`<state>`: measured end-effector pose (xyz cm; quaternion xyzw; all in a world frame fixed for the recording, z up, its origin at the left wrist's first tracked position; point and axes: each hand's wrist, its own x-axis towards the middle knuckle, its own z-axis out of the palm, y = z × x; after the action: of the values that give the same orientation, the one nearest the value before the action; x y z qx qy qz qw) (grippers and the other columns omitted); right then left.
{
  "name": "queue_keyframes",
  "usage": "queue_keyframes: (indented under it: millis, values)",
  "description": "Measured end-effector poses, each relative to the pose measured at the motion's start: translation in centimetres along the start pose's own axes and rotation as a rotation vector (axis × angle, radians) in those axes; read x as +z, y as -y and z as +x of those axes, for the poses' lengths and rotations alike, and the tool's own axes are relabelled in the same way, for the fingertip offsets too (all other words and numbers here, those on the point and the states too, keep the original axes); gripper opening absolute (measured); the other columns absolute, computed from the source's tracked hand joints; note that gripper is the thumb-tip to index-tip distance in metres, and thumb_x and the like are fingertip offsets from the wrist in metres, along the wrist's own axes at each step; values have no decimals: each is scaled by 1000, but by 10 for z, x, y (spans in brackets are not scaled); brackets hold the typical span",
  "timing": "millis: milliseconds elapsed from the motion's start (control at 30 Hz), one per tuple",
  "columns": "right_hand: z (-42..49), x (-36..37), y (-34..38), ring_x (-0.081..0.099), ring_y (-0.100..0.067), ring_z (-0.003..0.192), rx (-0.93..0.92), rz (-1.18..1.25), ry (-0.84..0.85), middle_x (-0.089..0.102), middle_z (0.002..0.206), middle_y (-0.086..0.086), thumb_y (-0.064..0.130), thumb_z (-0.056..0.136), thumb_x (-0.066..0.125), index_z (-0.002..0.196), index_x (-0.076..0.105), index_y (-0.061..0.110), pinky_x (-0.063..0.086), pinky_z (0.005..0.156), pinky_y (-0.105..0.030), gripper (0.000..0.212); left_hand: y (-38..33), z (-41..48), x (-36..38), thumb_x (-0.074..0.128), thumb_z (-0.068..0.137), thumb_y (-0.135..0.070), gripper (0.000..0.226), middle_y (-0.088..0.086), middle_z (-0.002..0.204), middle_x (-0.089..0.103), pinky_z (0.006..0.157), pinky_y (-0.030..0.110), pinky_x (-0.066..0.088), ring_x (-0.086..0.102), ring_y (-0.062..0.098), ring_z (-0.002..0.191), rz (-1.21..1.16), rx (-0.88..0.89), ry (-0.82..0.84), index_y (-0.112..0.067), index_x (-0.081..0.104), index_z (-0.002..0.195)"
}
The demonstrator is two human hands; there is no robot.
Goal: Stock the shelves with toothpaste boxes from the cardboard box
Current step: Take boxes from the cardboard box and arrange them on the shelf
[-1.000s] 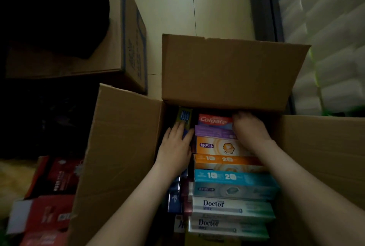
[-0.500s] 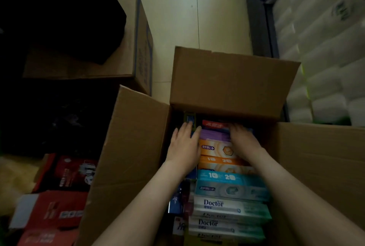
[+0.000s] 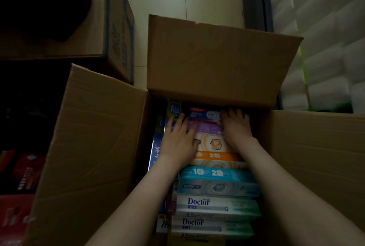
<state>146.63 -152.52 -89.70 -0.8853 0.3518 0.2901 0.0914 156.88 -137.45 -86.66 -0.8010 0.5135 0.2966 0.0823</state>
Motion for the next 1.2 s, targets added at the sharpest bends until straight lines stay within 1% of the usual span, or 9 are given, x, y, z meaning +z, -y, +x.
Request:
queue_keyframes:
  millis: [133,300,467,567,667,767,900,1033,1200]
  values:
    - [-18,-2,-3,51,-30,113,-102,-32,-231,55,122,-14,30,95,50,132,45,5,35,100,-46,44,-3,-11,-9,34,99,-34,63,8,160,5,117,45,-7,-4,24,147,-121,-11,-1,-18,6,153]
    - [-68,-30,2,61,-35,75,-242,63,-413,63,89,-19,28,71,80,105,62,-3,50,67,-42,49,-10,-53,-48,45,98,-24,65,7,159,10,120,35,6,6,22,147,-535,-92,-189,-17,10,153]
    - [-150,-103,18,59,-33,87,-282,381,-313,59,100,-17,24,86,68,117,56,-2,50,73,-43,42,-9,-123,-121,52,97,-15,71,7,158,10,111,29,23,11,23,145,-916,-248,-242,-30,9,152]
    - [-193,-165,45,55,-25,107,-211,801,-120,56,114,-11,25,97,51,125,53,6,45,91,-41,34,2,-168,-171,58,93,-10,85,9,150,30,98,26,37,39,22,134,-1406,-428,-251,-28,0,152]
    - [-233,-229,86,57,-21,113,-190,1127,73,62,117,-6,31,100,43,116,61,20,42,101,-46,26,10,-219,-214,53,97,-13,58,15,132,54,95,38,49,58,26,116,-1745,-447,-226,-17,26,147]
    - [-268,-296,130,65,-15,99,-212,1303,237,70,103,0,26,102,37,101,64,26,49,92,-36,26,20,-271,-254,43,102,-18,28,18,115,65,89,35,51,63,27,106,-1846,-371,-300,-2,56,121]
    - [-301,-357,193,65,-17,88,-313,1269,352,66,103,-11,31,102,39,98,61,17,50,81,-33,27,59,-335,-302,39,103,-24,23,3,95,69,70,25,54,68,12,83,-1865,-389,-472,-13,59,107]
    - [-328,-395,271,66,-8,77,-424,1223,407,66,92,-1,32,101,41,95,61,18,50,67,-21,25,114,-394,-321,45,101,-30,22,8,101,69,79,33,54,68,20,90,-1760,-477,-655,-15,60,106]
    - [-362,-416,362,68,-17,88,-557,1151,491,67,101,-4,36,90,60,118,51,12,54,76,-33,38,181,-467,-316,54,94,-43,34,3,105,68,86,44,55,67,16,93,-1529,-656,-765,-17,57,115]
